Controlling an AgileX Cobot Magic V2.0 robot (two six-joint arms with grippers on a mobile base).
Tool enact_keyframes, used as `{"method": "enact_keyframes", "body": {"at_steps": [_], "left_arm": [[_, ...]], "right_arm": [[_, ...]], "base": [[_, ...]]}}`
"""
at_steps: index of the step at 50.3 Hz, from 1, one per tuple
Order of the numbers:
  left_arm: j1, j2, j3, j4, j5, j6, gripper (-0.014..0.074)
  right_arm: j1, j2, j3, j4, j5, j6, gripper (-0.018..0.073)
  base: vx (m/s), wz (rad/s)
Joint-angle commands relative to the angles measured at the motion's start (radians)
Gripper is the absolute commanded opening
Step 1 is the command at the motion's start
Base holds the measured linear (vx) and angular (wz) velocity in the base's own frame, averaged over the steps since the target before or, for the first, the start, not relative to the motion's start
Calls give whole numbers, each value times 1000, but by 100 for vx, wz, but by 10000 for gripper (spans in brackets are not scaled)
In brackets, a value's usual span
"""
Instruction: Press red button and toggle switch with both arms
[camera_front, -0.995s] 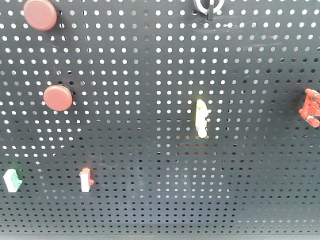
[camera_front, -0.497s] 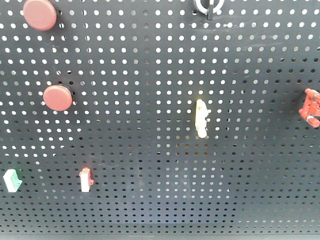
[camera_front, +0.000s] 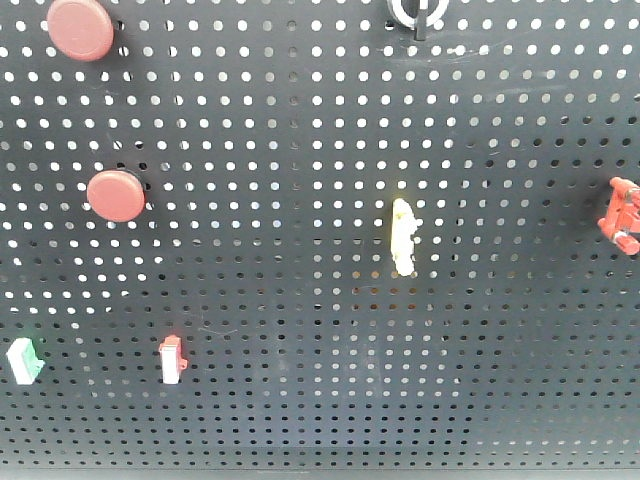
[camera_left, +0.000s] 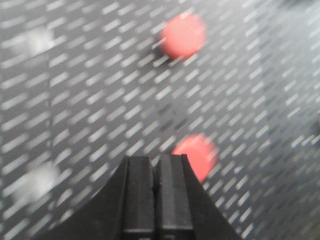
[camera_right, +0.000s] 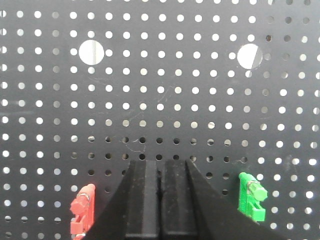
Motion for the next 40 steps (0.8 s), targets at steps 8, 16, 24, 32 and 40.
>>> {"method": "enact_keyframes", "body": {"at_steps": [8,16,24,32,40], "left_arm": [[-83,141,-140,-11,-60,-10,2],[-83,202,-180,-48,-64,-10,2],[-83,261,-215,-71,-66,-10,2],[-83,309,-241,-71,-64,-10,2],[-83,320,-241,-71,-61,-10,2]], "right_arm": [[0,6,-32,-10,-61,-4,-3],[0,6,-31,-10,-51,-4,-3],[0,6,-31,-10,-51,-4,-3],[0,6,-31,-10,-51,-4,-3],[0,6,-31,-10,-51,-4,-3]], "base": [[0,0],[0,0],[0,0],[0,0],[0,0]]}}
